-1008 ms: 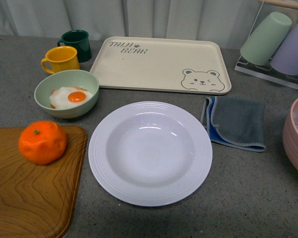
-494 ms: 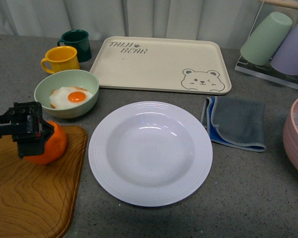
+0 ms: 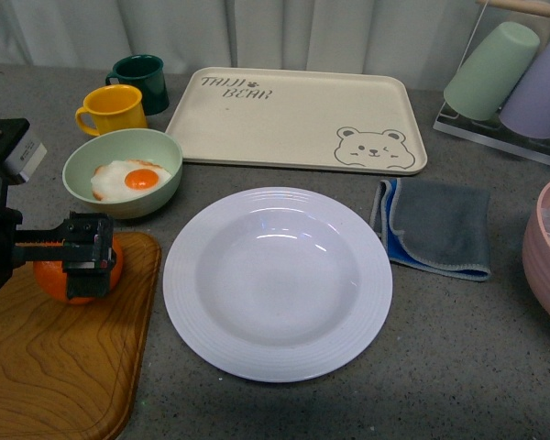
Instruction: Place orange and plate with both arms
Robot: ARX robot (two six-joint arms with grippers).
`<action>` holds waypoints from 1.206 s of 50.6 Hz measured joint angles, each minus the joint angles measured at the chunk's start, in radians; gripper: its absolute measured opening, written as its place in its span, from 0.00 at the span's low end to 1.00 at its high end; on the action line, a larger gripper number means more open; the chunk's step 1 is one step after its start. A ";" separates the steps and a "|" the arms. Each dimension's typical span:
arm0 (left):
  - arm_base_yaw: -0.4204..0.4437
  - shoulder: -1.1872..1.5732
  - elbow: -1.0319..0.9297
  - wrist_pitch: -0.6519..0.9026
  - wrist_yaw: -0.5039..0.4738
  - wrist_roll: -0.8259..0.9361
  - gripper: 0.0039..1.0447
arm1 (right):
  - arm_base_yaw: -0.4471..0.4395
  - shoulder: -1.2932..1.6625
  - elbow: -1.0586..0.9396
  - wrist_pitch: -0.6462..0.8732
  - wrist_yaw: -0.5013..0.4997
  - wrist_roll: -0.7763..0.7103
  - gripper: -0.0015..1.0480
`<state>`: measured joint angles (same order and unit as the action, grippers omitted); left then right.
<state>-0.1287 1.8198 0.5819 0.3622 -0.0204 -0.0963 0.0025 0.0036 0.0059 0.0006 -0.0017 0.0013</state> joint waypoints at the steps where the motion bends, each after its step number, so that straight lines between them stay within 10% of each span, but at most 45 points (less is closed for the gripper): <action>1: 0.000 0.002 0.000 -0.005 -0.002 0.001 0.92 | 0.000 0.000 0.000 0.000 0.000 0.000 0.91; 9: -0.005 -0.010 0.004 -0.019 0.011 -0.010 0.62 | 0.000 0.000 0.000 0.000 0.000 0.000 0.91; 18: -0.045 -0.092 0.004 -0.059 0.022 -0.048 0.49 | 0.000 0.000 0.000 0.000 0.000 0.000 0.91; 41: -0.379 -0.053 0.127 -0.074 -0.053 -0.169 0.47 | 0.000 0.000 0.000 0.000 0.000 0.000 0.91; 61: -0.452 0.131 0.240 -0.071 -0.120 -0.179 0.46 | 0.000 0.000 0.000 0.000 0.000 0.000 0.91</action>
<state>-0.5804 1.9507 0.8215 0.2913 -0.1402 -0.2752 0.0025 0.0036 0.0059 0.0006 -0.0017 0.0010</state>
